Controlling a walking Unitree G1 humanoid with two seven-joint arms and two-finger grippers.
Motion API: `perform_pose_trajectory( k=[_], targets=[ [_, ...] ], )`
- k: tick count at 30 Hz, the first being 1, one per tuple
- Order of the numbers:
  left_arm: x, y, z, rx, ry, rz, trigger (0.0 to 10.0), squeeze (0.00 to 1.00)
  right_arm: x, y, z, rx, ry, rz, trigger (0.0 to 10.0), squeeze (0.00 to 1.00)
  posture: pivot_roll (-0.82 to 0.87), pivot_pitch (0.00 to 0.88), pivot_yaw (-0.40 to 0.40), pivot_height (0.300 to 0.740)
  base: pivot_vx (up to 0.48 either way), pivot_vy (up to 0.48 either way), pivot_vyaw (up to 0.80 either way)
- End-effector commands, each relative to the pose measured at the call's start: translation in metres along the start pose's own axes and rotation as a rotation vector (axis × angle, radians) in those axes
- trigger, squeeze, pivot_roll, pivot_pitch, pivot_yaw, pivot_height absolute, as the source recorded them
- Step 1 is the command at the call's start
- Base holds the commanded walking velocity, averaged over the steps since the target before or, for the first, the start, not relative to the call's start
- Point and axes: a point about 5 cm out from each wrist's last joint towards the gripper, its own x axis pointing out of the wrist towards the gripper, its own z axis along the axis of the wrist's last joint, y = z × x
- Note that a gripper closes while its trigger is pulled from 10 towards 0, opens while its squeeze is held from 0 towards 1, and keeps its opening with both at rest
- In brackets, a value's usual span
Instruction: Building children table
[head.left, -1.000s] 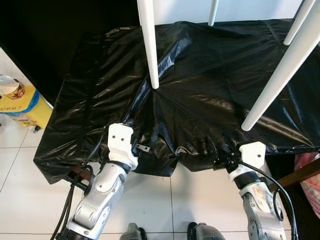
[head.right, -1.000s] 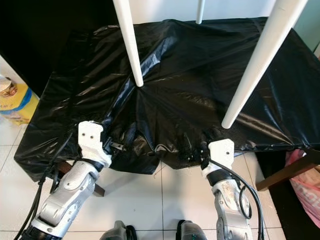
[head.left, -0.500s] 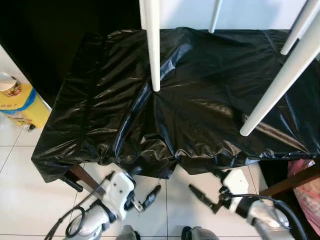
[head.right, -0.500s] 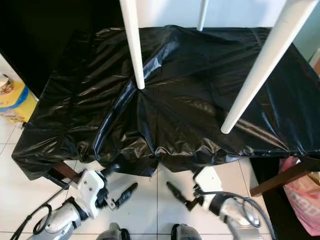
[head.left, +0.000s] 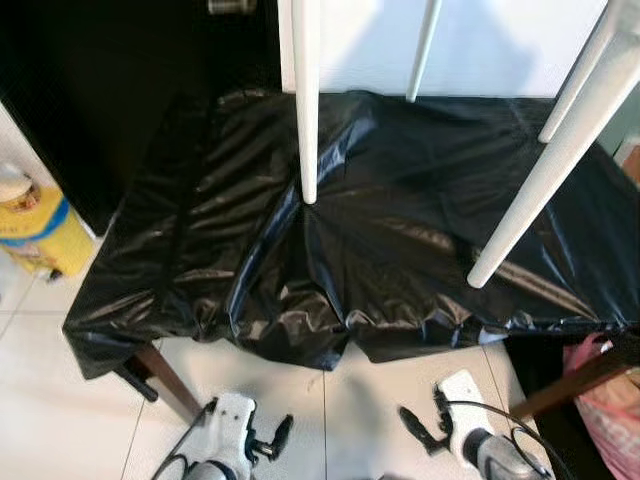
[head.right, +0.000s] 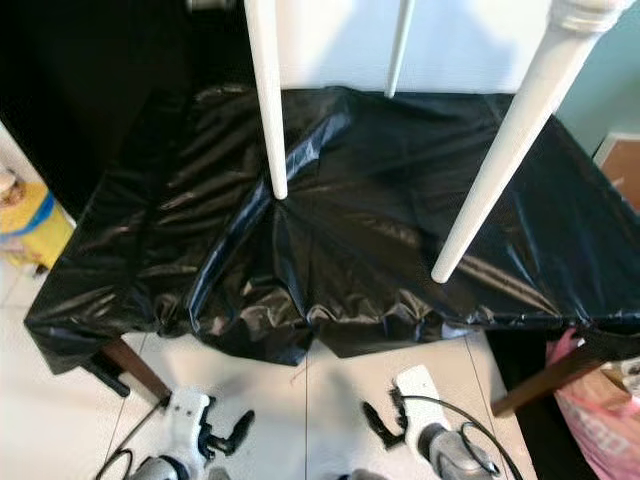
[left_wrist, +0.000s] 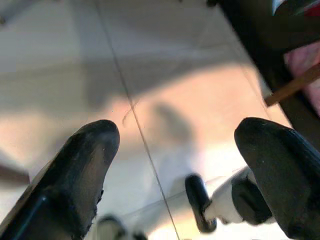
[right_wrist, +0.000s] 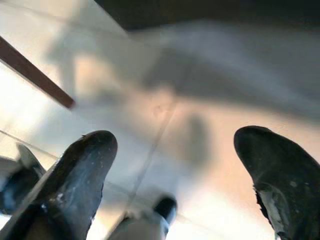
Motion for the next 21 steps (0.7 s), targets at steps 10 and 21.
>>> perform_pose_trajectory(
  k=[10, 21],
  targets=[
    [-0.005, 0.024, -0.060, -0.150, 0.387, 0.316, 10.0, 0.00, -0.026, -0.001, -0.076, 0.147, 0.432, -0.290, 10.0, 0.00, 0.00, 0.006, 0.005, 0.740, 0.000, 0.000, 0.00],
    [0.017, -0.004, -0.058, 0.030, 0.528, 0.179, 10.0, 0.00, -0.012, 0.023, -0.074, -0.039, 0.524, -0.207, 10.0, 0.00, 0.00, 0.000, -0.004, 0.740, 0.000, 0.000, 0.00]
  ],
)
